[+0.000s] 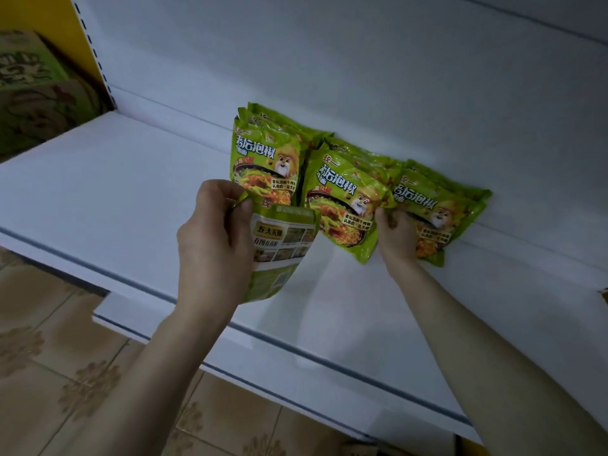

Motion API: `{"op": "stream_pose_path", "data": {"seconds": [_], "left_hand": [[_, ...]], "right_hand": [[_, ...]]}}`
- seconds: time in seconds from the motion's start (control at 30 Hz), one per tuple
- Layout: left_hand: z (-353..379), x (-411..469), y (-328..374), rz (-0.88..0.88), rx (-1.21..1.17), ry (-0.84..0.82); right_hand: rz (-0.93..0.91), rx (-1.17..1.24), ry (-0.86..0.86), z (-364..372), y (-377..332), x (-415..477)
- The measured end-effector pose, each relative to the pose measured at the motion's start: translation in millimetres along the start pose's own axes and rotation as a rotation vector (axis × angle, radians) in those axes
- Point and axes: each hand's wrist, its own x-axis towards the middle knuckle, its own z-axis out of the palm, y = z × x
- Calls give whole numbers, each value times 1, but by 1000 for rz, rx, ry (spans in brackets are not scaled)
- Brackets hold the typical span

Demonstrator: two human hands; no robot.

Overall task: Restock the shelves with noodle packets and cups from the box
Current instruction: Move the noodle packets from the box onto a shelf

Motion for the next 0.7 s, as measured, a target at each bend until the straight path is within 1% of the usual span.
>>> {"op": "stream_pose_path", "data": {"seconds": [0.17, 0.3, 0.37, 0.5, 0.6, 0.67, 0.7], "left_hand": [[10, -2, -7, 42, -31, -34], [13, 1, -10, 58, -55, -43], [13, 3, -10, 72, -55, -47], [11, 8, -13, 79, -58, -51], [11, 9, -15, 79, -65, -47], [11, 8, -15, 78, -69, -46], [11, 7, -13, 77, -73, -51]], "right_hand": [[68, 31, -78, 11, 6, -2], [97, 36, -17, 20, -3, 6], [103, -5, 16, 22, -4, 10], [126, -77, 3, 25, -3, 14], [188, -33, -38, 21, -2, 12], [216, 11, -21, 15, -1, 6], [200, 2, 4, 10, -3, 2]]}}
